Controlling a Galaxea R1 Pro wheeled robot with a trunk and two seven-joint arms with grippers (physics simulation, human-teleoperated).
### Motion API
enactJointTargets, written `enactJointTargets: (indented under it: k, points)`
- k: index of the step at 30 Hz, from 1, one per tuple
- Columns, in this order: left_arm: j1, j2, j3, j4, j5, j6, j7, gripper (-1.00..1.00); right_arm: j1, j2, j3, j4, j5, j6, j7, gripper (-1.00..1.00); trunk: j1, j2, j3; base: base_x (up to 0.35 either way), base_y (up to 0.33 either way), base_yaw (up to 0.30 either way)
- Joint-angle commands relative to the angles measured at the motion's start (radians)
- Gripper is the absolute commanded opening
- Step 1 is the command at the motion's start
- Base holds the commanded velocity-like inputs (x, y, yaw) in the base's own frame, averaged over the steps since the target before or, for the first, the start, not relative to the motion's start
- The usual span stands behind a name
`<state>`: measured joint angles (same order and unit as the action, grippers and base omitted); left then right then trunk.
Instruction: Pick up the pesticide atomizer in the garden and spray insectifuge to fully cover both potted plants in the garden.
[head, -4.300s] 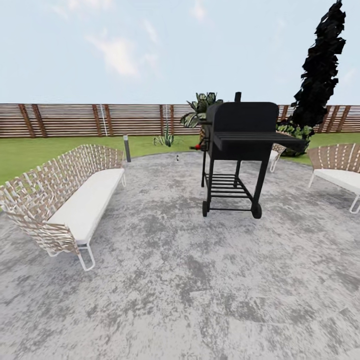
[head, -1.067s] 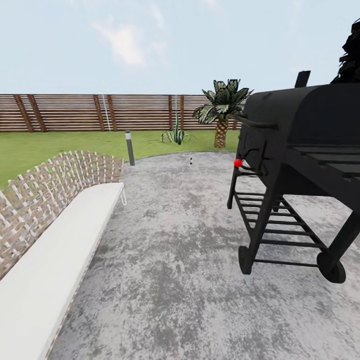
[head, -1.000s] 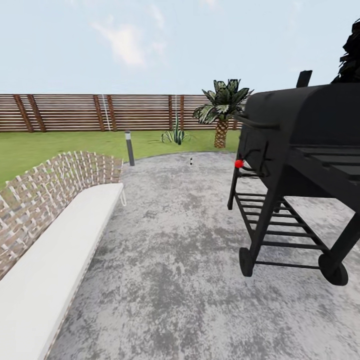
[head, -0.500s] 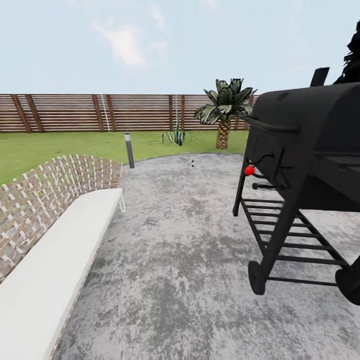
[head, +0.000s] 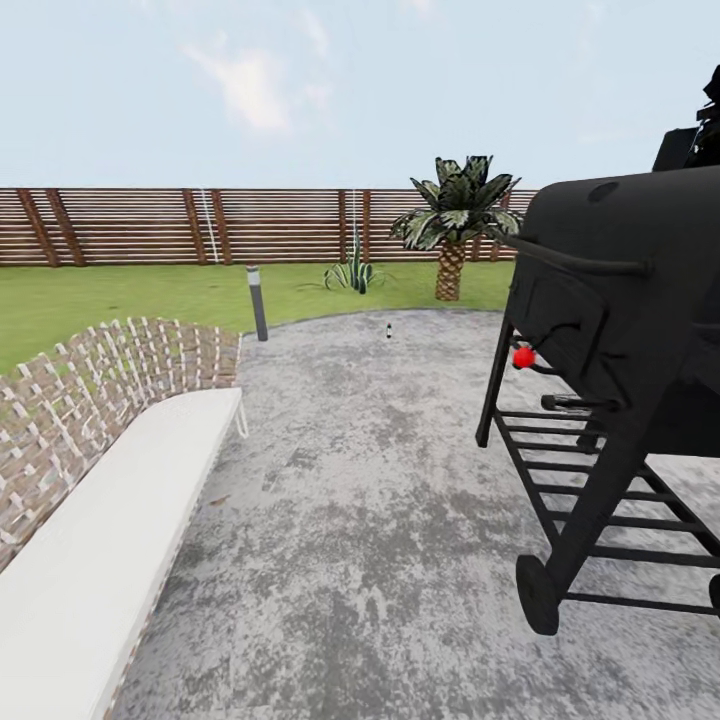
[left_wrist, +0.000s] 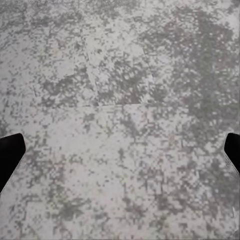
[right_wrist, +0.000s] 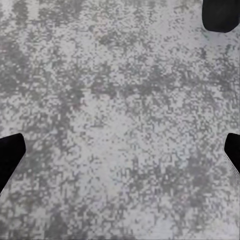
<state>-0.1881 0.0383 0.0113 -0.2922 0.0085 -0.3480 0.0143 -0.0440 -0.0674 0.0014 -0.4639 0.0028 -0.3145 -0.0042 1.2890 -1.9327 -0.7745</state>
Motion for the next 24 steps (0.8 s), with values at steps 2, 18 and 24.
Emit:
enactJointTargets:
  k: [2,18,24]
  points:
    - [-0.001,0.0,0.001,0.001,0.001,-0.003,0.001,1.0,-0.001,0.0,0.0,0.001,0.0,-0.003,0.0,1.0,0.0,0.0,-0.001,0.336,0.004,0.0]
    - [-0.001,0.0,0.001,0.001,0.001,-0.005,0.001,1.0,-0.001,0.0,0.0,0.001,0.0,-0.003,0.0,1.0,0.0,0.0,-0.001,0.337,0.001,0.0]
    - [-0.001,0.0,0.001,0.001,0.001,-0.005,0.001,1.0,-0.001,0.0,0.0,0.001,0.0,-0.003,0.0,1.0,0.0,0.0,-0.001,0.337,0.032,0.0]
